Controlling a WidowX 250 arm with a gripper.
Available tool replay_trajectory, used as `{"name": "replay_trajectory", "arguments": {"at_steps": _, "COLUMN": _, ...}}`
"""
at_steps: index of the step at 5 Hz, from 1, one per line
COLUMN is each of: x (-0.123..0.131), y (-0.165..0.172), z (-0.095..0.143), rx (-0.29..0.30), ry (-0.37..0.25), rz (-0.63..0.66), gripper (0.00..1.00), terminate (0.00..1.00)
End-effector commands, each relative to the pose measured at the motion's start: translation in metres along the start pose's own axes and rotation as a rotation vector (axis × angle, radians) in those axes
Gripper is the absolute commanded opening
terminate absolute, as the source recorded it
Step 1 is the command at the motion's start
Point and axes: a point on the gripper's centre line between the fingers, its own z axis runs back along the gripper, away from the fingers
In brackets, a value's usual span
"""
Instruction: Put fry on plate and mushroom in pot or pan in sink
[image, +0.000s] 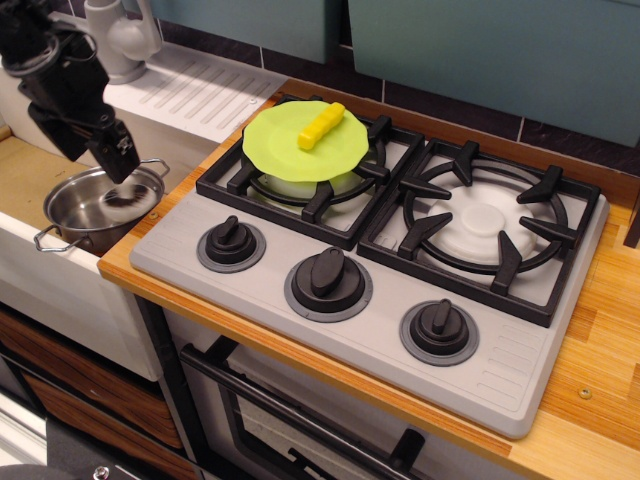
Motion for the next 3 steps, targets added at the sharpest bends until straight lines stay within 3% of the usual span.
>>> {"name": "replay_trajectory", "arguments": {"at_steps": 1, "x": 0.028, "y": 0.005, "z": 0.067, "rx": 0.113, "ry": 0.002, "rz": -0.02, "gripper": 1.0, "terminate": 0.0}}
{"name": "replay_trajectory", "arguments": {"at_steps": 2, "x": 0.032, "y": 0.007, "z": 0.097, "rx": 0.164, "ry": 0.048, "rz": -0.038, "gripper": 1.0, "terminate": 0.0}}
{"name": "replay_trajectory", "arguments": {"at_steps": 3, "x": 0.037, "y": 0.006, "z": 0.132, "rx": 0.172, "ry": 0.116, "rz": -0.063, "gripper": 1.0, "terminate": 0.0}}
